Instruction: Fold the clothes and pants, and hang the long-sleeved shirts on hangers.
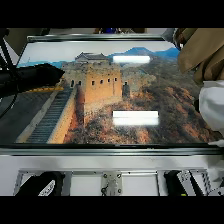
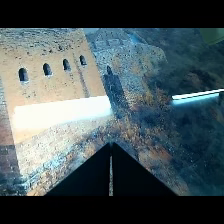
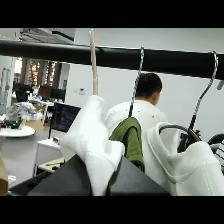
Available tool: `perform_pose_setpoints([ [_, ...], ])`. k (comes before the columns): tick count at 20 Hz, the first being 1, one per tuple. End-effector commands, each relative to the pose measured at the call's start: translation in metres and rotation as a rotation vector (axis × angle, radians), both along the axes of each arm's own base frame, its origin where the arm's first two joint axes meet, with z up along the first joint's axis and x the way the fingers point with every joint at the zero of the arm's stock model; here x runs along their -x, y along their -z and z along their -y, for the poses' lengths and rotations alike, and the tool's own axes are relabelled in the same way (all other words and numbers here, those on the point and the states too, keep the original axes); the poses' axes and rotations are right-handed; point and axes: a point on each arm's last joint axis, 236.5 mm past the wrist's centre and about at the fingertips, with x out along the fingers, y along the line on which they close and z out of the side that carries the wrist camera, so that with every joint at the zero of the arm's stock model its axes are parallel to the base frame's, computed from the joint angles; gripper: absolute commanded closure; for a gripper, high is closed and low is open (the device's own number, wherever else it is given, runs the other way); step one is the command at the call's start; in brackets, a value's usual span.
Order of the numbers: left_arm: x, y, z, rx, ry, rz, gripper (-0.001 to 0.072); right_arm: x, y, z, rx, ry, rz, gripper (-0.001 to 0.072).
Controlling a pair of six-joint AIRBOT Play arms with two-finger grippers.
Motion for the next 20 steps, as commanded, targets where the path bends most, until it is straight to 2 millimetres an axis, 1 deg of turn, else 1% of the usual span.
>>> perform_pose_setpoints([
  [1,0.0,0.0,0.0,0.0,0.0,0.001,0.0683,-0.008,0.016,-0.001,-0.037,-0.056,-0.091,0.0704],
  [4,0.0,0.0,0.0,-0.001,0.0,0.001,0.0682,-0.007,0.023,-0.005,-0.033,-0.04,-0.155,0.0703],
  [8,0.0,0.0,0.0,-0.002,0.0,0.002,0.0683,-0.008,0.025,-0.01,-0.034,-0.044,-0.164,0.0675],
  [9,0.0,0.0,0.0,-0.002,0.0,0.002,0.0683,-0.01,0.026,-0.012,-0.035,-0.054,-0.168,0.0492],
  [10,0.0,0.0,0.0,-0.002,0.0,0.002,0.0682,-0.01,0.025,-0.013,-0.034,-0.056,-0.168,0.0254],
  [11,0.0,0.0,0.0,-0.002,0.0,0.002,0.0682,-0.009,0.022,-0.017,-0.03,-0.059,-0.162,0.0145],
  [12,0.0,0.0,0.0,-0.003,0.0,0.002,0.0682,-0.008,0.018,-0.022,-0.03,-0.071,-0.139,0.0129],
  [13,0.0,0.0,0.0,-0.004,0.001,0.003,0.0682,-0.007,0.012,-0.029,-0.022,-0.085,-0.114,0.0129],
  [15,0.0,0.0,0.0,-0.009,0.004,0.005,0.0683,-0.003,-0.006,-0.053,-0.003,-0.141,-0.031,0.0129],
  [17,0.0,0.0,0.0,-0.009,0.004,0.006,0.0682,-0.008,-0.023,-0.084,-0.003,-0.271,0.07,0.0128],
  [18,0.0,0.0,0.0,-0.009,0.004,0.006,0.0683,-0.019,-0.028,-0.106,-0.011,-0.387,0.104,0.0129],
  [19,0.0,0.0,0.0,-0.009,0.004,0.006,0.0682,-0.035,-0.029,-0.131,-0.021,-0.524,0.107,0.0129],
  [20,0.0,0.0,0.0,-0.009,0.004,0.005,0.0683,-0.051,-0.026,-0.158,-0.03,-0.663,0.085,0.013],
])
